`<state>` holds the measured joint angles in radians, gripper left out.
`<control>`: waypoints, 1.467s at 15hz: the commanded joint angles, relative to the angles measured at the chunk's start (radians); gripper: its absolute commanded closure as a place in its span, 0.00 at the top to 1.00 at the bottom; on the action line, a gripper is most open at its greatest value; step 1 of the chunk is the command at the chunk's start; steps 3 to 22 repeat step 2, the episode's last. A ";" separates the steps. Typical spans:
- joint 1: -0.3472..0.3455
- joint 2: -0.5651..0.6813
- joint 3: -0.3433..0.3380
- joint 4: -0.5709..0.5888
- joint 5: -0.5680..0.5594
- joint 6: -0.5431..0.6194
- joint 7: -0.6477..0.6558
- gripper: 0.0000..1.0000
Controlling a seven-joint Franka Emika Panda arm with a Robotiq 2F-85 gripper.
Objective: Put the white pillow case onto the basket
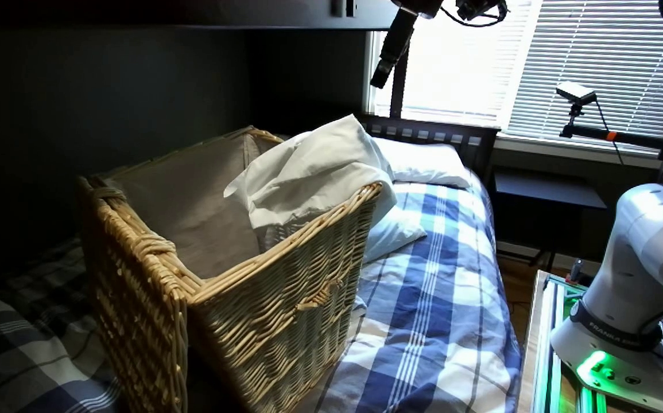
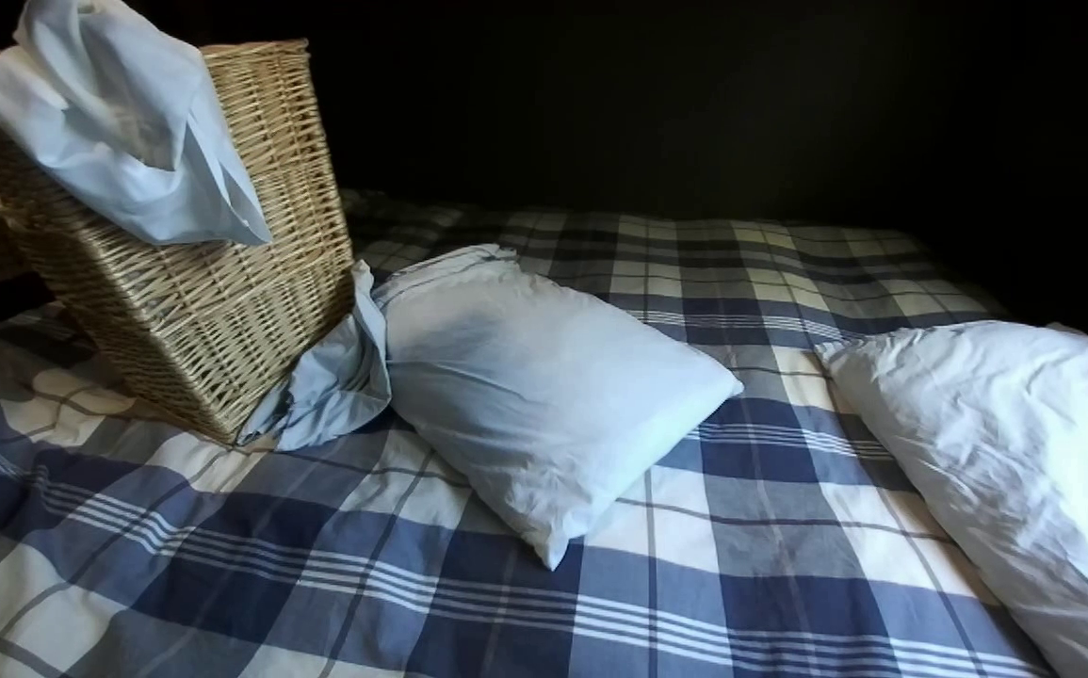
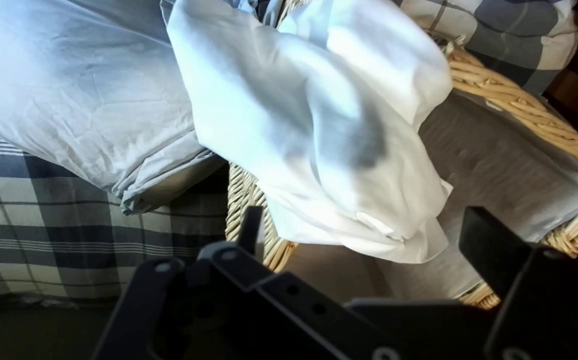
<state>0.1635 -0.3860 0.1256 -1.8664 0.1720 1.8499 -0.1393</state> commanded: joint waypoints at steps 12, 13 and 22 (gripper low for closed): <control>0.003 0.002 -0.002 0.004 -0.002 -0.003 0.002 1.00; 0.003 0.002 -0.002 0.004 -0.002 -0.003 0.002 1.00; 0.003 0.002 -0.002 0.004 -0.002 -0.003 0.002 1.00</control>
